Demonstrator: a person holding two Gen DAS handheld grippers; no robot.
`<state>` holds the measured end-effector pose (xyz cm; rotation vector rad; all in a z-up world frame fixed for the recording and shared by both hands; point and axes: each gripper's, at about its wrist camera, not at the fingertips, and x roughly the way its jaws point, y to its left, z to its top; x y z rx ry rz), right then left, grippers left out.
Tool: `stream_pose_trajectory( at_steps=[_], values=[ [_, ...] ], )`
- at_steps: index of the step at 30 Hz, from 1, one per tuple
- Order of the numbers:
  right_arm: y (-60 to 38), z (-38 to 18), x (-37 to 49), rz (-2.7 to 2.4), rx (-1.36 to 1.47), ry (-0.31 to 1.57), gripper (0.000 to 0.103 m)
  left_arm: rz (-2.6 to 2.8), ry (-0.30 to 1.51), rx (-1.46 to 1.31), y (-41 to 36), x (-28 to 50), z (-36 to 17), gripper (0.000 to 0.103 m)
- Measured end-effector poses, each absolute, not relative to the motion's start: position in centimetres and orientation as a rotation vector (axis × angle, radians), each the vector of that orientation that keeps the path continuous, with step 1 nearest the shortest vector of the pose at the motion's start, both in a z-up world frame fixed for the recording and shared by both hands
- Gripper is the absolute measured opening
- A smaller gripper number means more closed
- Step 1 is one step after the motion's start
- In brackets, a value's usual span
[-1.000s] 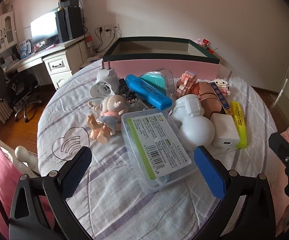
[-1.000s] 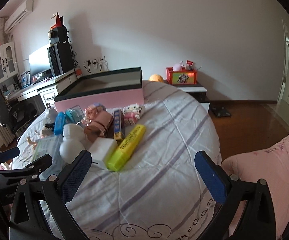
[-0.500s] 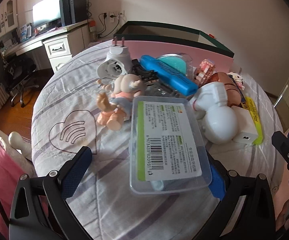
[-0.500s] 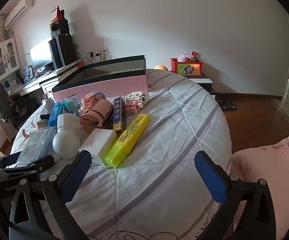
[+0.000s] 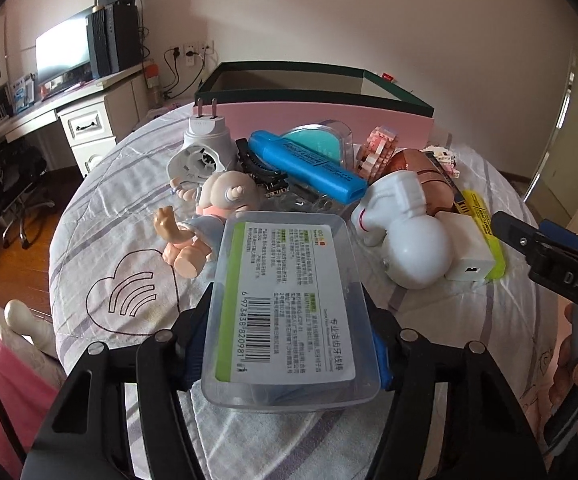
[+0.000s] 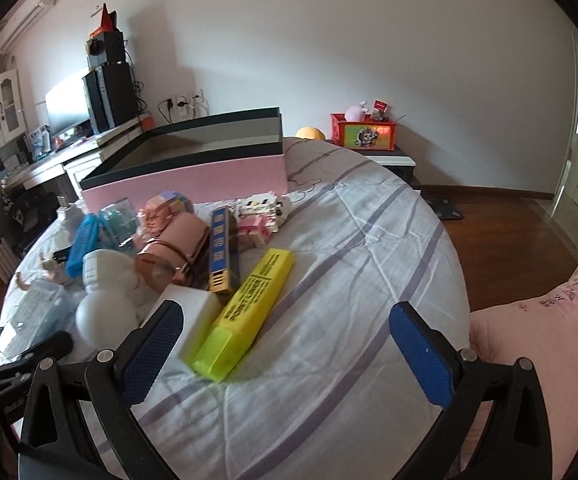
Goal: Organize rigid objects
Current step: 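Grasp the clear plastic box with the left tool while the right tool grasps the yellow highlighter, then lower the plastic box into the pink box with the left tool while the right tool drops the highlighter in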
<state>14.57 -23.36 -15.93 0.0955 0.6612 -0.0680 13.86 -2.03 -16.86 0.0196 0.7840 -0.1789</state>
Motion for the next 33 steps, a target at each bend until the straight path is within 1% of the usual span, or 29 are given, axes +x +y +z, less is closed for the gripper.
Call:
stream_pose_trajectory(
  at_steps=[2,3,6,7,9,11,13,14,15,16,21,28,33],
  values=[
    [-23.6,-16.4,15.5,-0.078,0.097,0.698,0.102,-0.187,0.765,0.024,-2.0,13.7,-16.2,0.064],
    [-23.6,-16.6,15.9,-0.075,0.096,0.718,0.099,-0.190,0.751,0.023,-1.9,13.5,-15.8,0.064],
    [-23.7,-17.0,16.3,-0.067,0.107,0.729,0.097,-0.189,0.724,0.036,-2.1,13.5,-14.8,0.064],
    [-23.8,-17.1,16.6,-0.075,0.096,0.737,0.092,-0.189,0.719,0.039,-2.1,13.6,-14.6,0.064],
    [-23.9,-17.6,17.4,-0.065,0.080,0.775,0.086,-0.185,0.714,0.035,-1.9,13.9,-14.3,0.064],
    [-24.1,-17.7,17.5,-0.048,0.088,0.778,0.076,-0.176,0.708,0.037,-1.9,14.4,-13.8,0.064],
    [-23.8,-17.5,17.5,-0.034,0.070,0.767,0.042,-0.177,0.702,0.039,-1.7,14.8,-13.4,0.064],
    [-23.7,-17.5,17.5,-0.009,0.071,0.768,0.038,-0.177,0.700,0.041,-1.6,15.1,-13.2,0.064],
    [-23.5,-17.5,17.7,0.008,0.064,0.774,0.031,-0.177,0.702,0.042,-1.6,15.5,-13.0,0.064],
    [-23.3,-17.6,17.7,0.021,0.051,0.775,0.028,-0.180,0.702,0.040,-1.6,15.9,-12.9,0.064],
    [-23.8,-17.2,17.8,0.069,0.084,0.760,0.022,-0.199,0.696,0.035,-1.7,17.4,-12.0,0.064],
    [-24.2,-14.5,18.6,0.112,0.114,0.695,0.022,-0.245,0.680,0.025,-2.6,20.2,-10.1,0.064],
    [-23.4,-11.8,20.2,0.151,0.113,0.628,0.022,-0.255,0.668,0.043,-3.2,23.9,-8.5,0.064]
  ],
)
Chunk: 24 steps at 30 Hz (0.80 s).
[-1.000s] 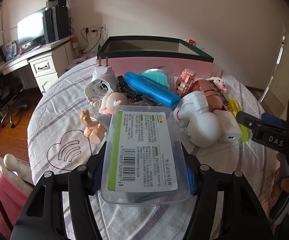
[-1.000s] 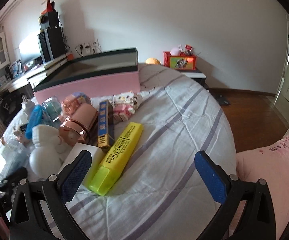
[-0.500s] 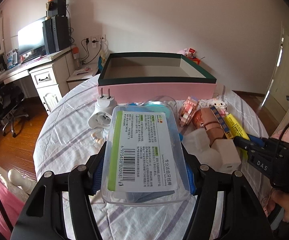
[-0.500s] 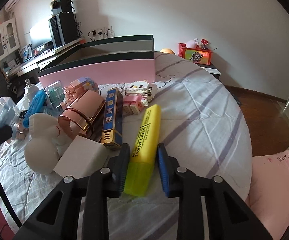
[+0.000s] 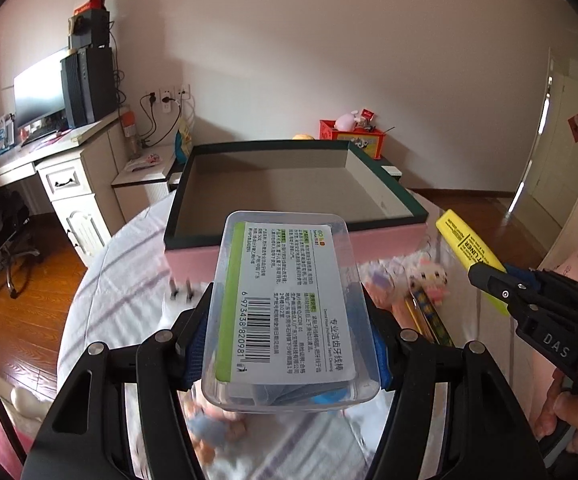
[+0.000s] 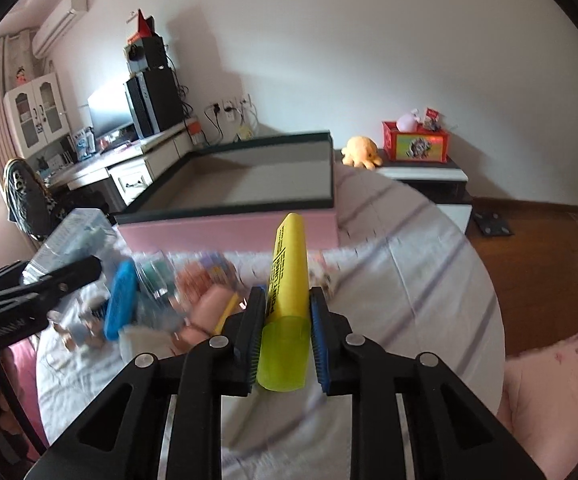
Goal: Organize rigid objects
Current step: 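Lower the plastic box into the pink box with the left tool while the right tool drops the highlighter in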
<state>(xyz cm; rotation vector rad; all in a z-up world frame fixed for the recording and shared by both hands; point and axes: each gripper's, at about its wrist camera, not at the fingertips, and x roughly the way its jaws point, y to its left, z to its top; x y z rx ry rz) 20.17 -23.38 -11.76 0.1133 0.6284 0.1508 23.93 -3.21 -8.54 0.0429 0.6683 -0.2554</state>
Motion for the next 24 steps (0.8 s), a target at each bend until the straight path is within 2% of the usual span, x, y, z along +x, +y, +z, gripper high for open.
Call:
stream_pose_trajectory(
  at_steps=[5,12,21,22,23,24],
  values=[
    [-21.2,-9.3,24.3,0.211,0.089,0.588,0.022,-0.221,0.702,0.072,-3.6,29.7,-7.9,0.064],
    [-18.3,-9.3,31.9,0.254,0.083,0.654,0.022,-0.161,0.793,0.102,-3.6,37.2,-9.5,0.064],
    [-17.5,-11.7,36.8,0.228,0.092,0.745,0.023,-0.140,0.835,0.095,-3.5,40.4,-11.1,0.064],
    [-17.5,-11.8,36.9,0.221,0.101,0.748,0.023,-0.135,0.823,0.100,-3.7,40.3,-11.1,0.066],
    [-17.6,-11.9,36.9,0.219,0.105,0.747,0.023,-0.128,0.812,0.100,-3.7,40.2,-11.0,0.073],
    [-17.7,-11.9,36.7,0.219,0.111,0.740,0.029,-0.125,0.800,0.098,-3.8,40.0,-10.8,0.083]
  ],
)
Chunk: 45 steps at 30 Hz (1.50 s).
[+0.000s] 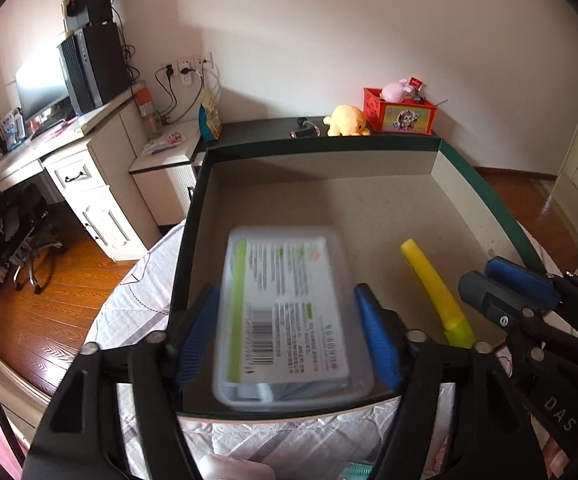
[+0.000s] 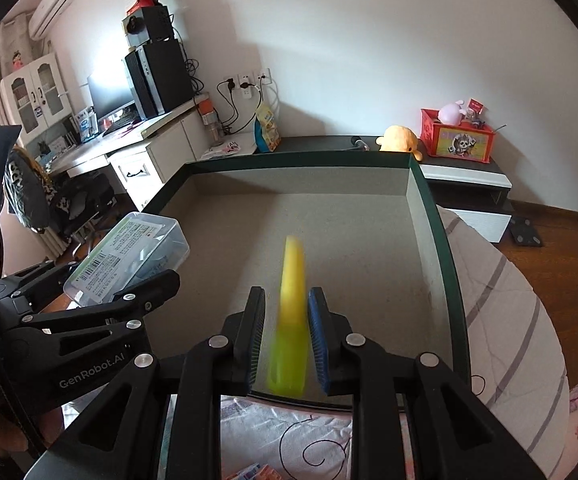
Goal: Organize rigid objects
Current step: 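Lower the plastic box into the pink box with the left tool while the right tool drops the highlighter in, then open and withdraw both tools from the pink box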
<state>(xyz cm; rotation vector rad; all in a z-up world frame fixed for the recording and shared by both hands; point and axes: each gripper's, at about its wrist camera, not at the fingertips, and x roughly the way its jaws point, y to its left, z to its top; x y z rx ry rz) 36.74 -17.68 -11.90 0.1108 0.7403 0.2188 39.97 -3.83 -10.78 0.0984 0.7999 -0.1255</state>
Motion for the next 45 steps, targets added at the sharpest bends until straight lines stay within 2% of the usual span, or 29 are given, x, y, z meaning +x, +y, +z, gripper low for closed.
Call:
stream_pose_trajectory(
  at_steps=[1,2,3,5,6,7,9,17,29,35,38,45],
  values=[
    [-17.6,-11.8,36.5,0.214,0.113,0.735,0.034,-0.121,0.786,0.095,-3.8,39.6,-10.6,0.087],
    [-17.6,-11.8,36.3,0.199,0.111,0.734,0.046,-0.115,0.768,0.092,-3.5,39.0,-10.3,0.089],
    [-17.6,-11.6,36.0,0.184,0.106,0.726,0.053,-0.115,0.750,0.088,-3.4,38.4,-9.9,0.091],
    [-17.7,-11.0,34.9,0.177,0.107,0.703,0.060,-0.110,0.724,0.067,-2.8,37.2,-9.2,0.097],
    [-17.8,-10.6,34.5,0.168,0.110,0.693,0.067,-0.107,0.716,0.055,-2.5,36.5,-8.8,0.100],
    [-18.0,-10.1,33.5,0.161,0.116,0.671,0.074,-0.106,0.700,0.045,-2.2,35.7,-8.4,0.100],
    [-18.3,-9.1,32.1,0.155,0.120,0.636,0.082,-0.094,0.667,0.039,-1.7,33.7,-7.5,0.102],
    [-18.1,-5.8,23.2,0.108,0.065,0.500,0.083,-0.046,0.513,0.045,-0.2,24.3,-4.5,0.103],
    [-18.0,-5.6,11.7,0.083,0.093,0.436,0.088,-0.055,0.451,0.024,1.2,12.2,-4.3,0.103],
    [-17.8,-5.3,9.1,0.056,0.082,0.406,0.091,-0.068,0.428,0.043,0.7,9.3,-3.9,0.103],
    [-17.8,-5.3,8.0,0.043,0.069,0.395,0.103,-0.066,0.427,0.060,0.4,8.7,-3.9,0.103],
    [-17.6,-5.0,6.7,0.032,0.051,0.371,0.103,-0.070,0.431,0.045,0.9,8.1,-3.9,0.103]
  ],
)
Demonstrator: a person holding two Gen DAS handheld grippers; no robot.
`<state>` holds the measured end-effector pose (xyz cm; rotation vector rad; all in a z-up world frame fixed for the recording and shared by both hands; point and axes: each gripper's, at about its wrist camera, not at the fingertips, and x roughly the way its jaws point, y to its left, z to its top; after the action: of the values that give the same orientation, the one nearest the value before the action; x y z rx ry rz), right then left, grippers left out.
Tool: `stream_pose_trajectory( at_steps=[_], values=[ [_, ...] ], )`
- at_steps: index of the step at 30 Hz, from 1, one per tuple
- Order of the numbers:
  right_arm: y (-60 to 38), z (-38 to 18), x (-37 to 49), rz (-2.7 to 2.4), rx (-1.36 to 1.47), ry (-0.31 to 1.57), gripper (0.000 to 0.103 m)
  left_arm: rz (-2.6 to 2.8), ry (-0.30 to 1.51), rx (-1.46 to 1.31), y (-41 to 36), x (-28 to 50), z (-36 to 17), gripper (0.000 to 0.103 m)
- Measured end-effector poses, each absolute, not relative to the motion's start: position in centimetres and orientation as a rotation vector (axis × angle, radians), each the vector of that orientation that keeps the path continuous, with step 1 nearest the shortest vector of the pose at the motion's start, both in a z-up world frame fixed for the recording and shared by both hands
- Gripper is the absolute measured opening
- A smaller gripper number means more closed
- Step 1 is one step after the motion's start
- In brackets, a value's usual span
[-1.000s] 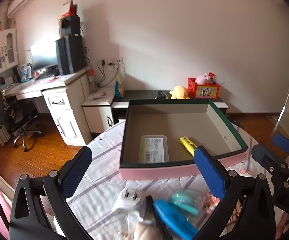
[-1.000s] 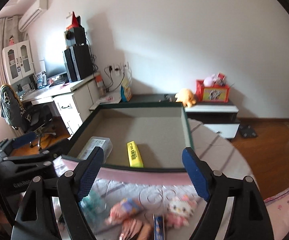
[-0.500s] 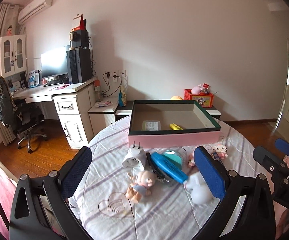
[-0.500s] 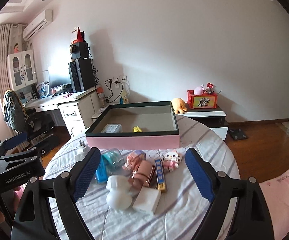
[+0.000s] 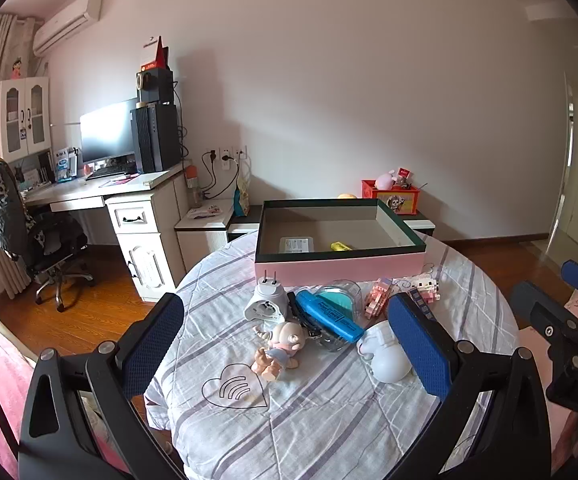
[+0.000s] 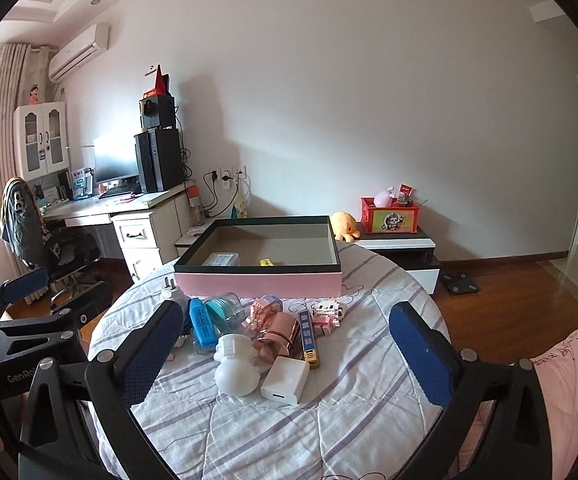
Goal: Organize rigid objects
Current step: 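Open and withdraw both tools from the pink box, then grasp the white figurine with the left tool while the right tool grasps the white charger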
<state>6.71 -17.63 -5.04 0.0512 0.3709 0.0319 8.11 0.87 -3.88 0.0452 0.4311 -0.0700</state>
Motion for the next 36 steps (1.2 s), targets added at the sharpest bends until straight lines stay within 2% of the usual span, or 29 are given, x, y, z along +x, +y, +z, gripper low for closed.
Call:
stream_pose_trajectory(
  at_steps=[13,21,36],
  values=[
    [-18.4,-8.4,8.1,0.007,0.057,0.461,0.103,-0.045,0.563,0.032,2.0,10.6,-8.0,0.103],
    [-19.9,-12.5,9.3,-0.025,0.062,0.577,0.103,-0.146,0.653,0.048,-2.7,12.5,-11.1,0.103],
    [-23.7,-15.8,11.5,-0.005,0.130,0.655,0.103,-0.127,0.828,0.048,-9.0,18.7,-15.4,0.102]
  ],
)
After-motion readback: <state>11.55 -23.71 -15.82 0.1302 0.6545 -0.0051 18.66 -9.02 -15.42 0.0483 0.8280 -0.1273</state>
